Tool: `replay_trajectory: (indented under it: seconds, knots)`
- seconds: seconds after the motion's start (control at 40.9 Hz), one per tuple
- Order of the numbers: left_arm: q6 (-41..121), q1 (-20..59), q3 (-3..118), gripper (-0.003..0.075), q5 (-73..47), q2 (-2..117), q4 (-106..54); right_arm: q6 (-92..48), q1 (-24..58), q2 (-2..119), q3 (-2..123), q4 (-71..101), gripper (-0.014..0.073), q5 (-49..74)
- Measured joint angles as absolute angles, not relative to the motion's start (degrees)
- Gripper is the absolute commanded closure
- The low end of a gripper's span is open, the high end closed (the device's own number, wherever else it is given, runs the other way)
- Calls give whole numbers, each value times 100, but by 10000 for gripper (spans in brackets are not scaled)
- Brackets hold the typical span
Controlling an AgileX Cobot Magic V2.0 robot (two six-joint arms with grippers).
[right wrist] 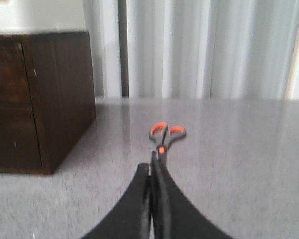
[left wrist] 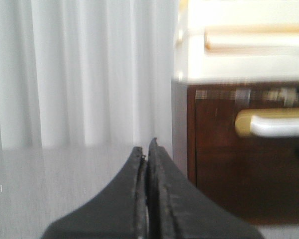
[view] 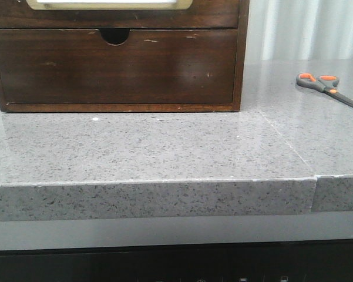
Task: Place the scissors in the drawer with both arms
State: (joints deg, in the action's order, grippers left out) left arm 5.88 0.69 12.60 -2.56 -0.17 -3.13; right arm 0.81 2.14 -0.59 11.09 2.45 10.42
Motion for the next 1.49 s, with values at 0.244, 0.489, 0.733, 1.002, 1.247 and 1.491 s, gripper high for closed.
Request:
replay_trajectory:
  seconds: [0.244, 0.489, 0.733, 1.002, 1.247, 1.491]
  knots:
    - [588, 69, 2994, 741, -1242, 393, -313, 81, 214, 381, 2470, -73, 710, 1801]
    - [588, 69, 4184, 741, -2323, 1313, -313, 85, 214, 1634, 3638, -147, 710, 2889]
    - [588, 69, 4187, 741, -3288, 2126, -313, 85, 214, 2701, 3805, -275, 710, 3466]
    - [588, 69, 3872, 741, -3466, 2674, -313, 85, 214, 3506, 3805, -337, 710, 3555]
    - [588, 69, 3826, 699, -3443, 2876, -405, 85, 214, 3943, 3805, -344, 550, 3601]
    - [588, 69, 3826, 178, -3370, 2924, -724, 85, 214, 4101, 3805, -409, 36, 3662]
